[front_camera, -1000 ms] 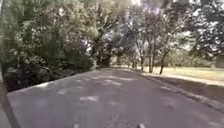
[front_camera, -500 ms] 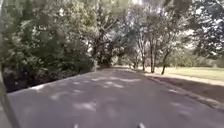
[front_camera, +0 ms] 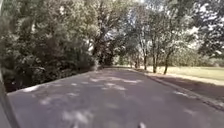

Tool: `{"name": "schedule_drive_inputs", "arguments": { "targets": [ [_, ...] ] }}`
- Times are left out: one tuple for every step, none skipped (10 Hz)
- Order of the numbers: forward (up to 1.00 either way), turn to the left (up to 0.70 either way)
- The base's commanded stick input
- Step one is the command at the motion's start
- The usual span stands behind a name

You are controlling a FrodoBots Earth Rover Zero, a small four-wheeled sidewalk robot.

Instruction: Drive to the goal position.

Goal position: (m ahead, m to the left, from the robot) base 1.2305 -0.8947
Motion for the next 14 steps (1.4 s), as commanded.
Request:
{"name": "schedule_drive_inputs", "arguments": {
  "targets": [
    [0.7, 0.0],
    [0.7, 0.0],
    [0.7, 0.0],
    [0.7, 0.0],
    [0.7, 0.0],
    [0.7, 0.0],
    [0.7, 0.0],
    [0.7, 0.0],
    [0.7, 0.0],
    [0.7, 0.0],
    [0.7, 0.0],
    [0.7, 0.0],
    [0.7, 0.0],
    [0.7, 0.0]
  ]
}}
